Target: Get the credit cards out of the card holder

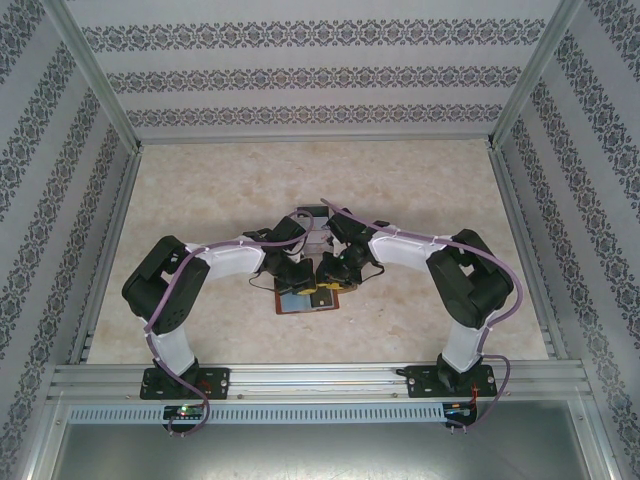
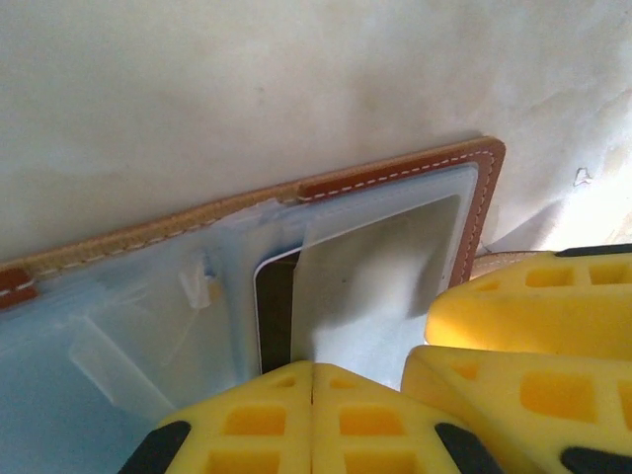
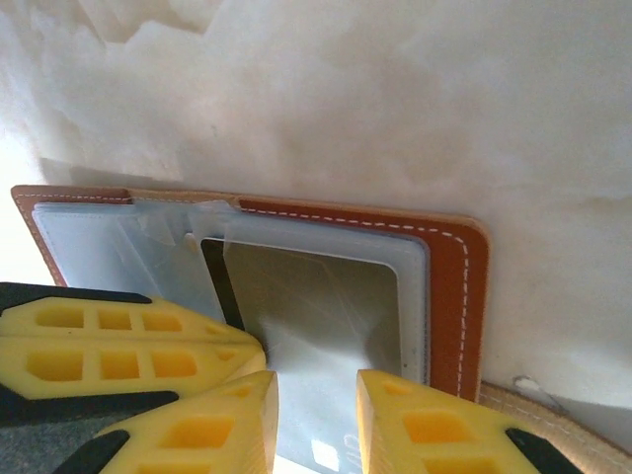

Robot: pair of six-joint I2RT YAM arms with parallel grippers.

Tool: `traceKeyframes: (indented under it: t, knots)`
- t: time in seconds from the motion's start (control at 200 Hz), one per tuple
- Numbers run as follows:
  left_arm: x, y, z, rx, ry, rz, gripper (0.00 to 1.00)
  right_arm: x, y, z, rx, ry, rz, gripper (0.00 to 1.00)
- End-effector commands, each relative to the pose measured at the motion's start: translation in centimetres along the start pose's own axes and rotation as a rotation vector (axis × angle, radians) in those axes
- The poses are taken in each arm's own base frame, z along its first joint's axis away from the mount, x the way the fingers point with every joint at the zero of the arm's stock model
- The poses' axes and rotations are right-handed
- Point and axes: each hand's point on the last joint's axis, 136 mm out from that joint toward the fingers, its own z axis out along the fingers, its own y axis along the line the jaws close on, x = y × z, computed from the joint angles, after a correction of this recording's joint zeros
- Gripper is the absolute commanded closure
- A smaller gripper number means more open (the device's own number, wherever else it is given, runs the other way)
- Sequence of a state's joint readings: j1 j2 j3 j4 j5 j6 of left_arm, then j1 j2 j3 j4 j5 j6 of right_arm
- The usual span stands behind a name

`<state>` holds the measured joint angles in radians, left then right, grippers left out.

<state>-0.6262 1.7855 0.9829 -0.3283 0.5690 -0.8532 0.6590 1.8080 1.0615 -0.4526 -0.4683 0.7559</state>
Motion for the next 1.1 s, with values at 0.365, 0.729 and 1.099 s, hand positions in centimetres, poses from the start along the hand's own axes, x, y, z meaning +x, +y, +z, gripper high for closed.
traceKeyframes:
  t: [0.365, 0.729, 1.099]
  knots:
    - [0.3, -0.5, -1.0, 0.021, -0.014, 0.001, 0.93, 0.6, -1.8, 1.2, 0.077, 0.034, 0.012, 0.71]
    - [0.4, 0.6, -0.6, -0.029, -0.002, -0.015, 0.98, 0.7, -1.8, 1.0, 0.080, 0.032, 0.014, 0.71]
    - [0.3, 0.3, -1.4, -0.033, -0.025, -0.003, 1.00, 0.7, -2.0, 1.0, 0.083, 0.034, 0.018, 0.71]
